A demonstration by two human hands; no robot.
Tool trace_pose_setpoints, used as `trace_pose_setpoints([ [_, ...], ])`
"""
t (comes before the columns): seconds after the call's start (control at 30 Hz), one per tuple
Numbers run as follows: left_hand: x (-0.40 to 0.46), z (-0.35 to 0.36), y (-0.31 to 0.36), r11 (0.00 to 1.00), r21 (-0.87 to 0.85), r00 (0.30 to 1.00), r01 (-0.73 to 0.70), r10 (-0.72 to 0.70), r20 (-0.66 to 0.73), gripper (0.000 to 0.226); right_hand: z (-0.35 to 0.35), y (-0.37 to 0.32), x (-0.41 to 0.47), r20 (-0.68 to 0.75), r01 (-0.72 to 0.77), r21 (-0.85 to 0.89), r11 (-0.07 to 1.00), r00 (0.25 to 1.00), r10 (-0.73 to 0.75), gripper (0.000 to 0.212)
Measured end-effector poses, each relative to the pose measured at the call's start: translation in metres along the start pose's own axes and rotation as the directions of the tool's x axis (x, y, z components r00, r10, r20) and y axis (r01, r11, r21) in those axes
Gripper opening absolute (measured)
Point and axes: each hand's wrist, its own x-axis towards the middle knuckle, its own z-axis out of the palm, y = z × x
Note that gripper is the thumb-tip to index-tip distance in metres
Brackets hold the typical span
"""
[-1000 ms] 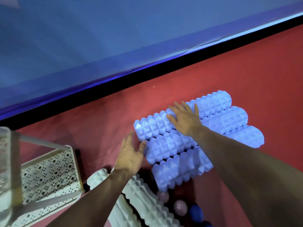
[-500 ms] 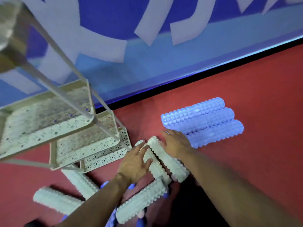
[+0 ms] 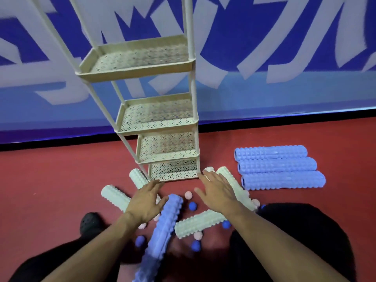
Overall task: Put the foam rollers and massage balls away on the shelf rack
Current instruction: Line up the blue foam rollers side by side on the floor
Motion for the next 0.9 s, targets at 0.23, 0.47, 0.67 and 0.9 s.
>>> trace_pose_setpoints([
  [0.23,-0.041,0.013,-0.028,0.998,-0.05,0.998,0.034,-0.037,-0.057,0.082,0.017,-0.045,-0.023,0.052,0.068,-0.106,0.992,0.997,-0.063,0.063],
  [0.47,-0.055,0.026,-0.037,0.992,-0.117,0.995,0.055,-0.064,-0.08,0.067,0.022,-0.059,-0.029,0.073,0.088,-0.115,0.989,0.994,-0.08,0.063],
  [0.67,-0.048,0.057,-0.038,0.973,-0.187,0.991,0.131,-0.135,-0.006,0.08,0.049,-0.053,-0.027,0.125,0.067,-0.121,0.99,0.991,-0.051,0.063],
  [0.9,-0.022,0.121,-0.053,0.9,-0.3,0.944,0.317,-0.271,0.186,0.07,0.1,-0.04,-0.016,0.251,0.023,-0.069,0.997,0.968,-0.005,0.066],
])
